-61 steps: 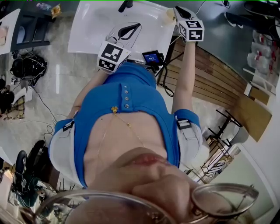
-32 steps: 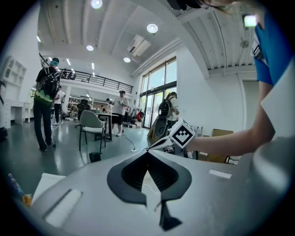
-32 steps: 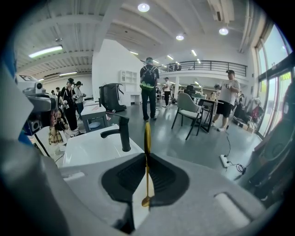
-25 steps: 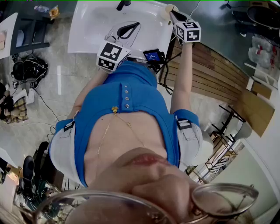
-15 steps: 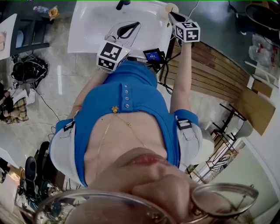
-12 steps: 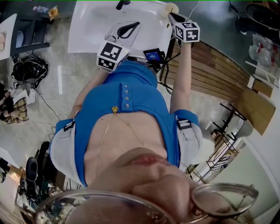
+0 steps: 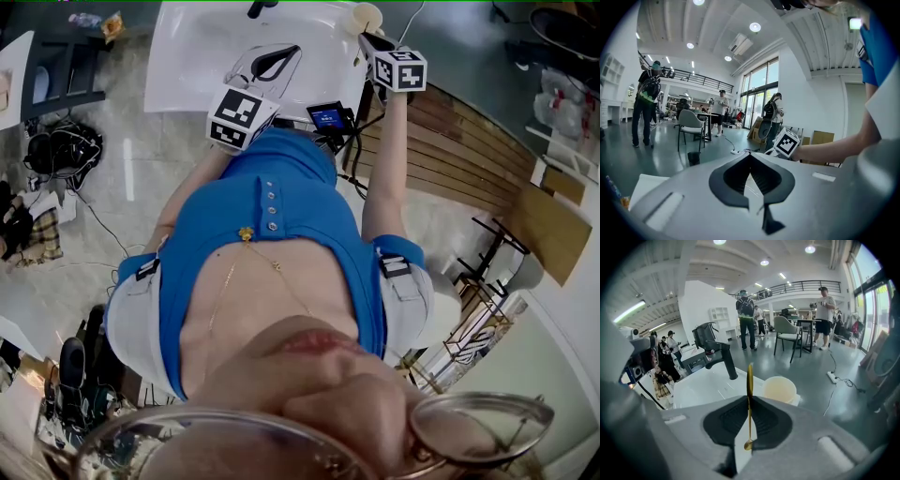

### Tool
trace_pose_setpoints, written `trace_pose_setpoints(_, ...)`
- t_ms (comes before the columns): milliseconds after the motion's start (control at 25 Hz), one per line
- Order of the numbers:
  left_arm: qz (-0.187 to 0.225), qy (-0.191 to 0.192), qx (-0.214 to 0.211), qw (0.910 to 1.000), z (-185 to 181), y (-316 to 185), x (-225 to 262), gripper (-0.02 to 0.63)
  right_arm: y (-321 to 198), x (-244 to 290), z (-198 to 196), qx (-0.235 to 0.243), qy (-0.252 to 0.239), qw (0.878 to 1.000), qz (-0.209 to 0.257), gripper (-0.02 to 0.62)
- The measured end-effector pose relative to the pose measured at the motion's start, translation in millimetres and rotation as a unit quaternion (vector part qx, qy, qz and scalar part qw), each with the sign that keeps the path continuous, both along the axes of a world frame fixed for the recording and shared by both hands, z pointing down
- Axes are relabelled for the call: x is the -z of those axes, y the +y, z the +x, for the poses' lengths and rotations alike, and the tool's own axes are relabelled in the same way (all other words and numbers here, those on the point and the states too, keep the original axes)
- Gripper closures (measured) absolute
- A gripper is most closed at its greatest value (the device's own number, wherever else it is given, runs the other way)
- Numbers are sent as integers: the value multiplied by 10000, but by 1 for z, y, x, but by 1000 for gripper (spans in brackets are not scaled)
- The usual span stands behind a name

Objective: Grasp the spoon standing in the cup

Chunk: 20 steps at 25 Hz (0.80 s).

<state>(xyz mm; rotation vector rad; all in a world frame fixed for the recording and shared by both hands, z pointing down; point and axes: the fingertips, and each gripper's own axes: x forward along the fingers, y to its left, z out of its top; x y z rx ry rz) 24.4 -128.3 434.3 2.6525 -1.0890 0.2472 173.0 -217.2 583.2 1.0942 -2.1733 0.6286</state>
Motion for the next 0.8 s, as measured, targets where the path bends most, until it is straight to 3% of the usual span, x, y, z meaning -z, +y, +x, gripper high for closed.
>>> trace_pose_setpoints(800,5,38,-159,9999,9,4,1,606,27,-29,10,-338,-146,9984,-430,574)
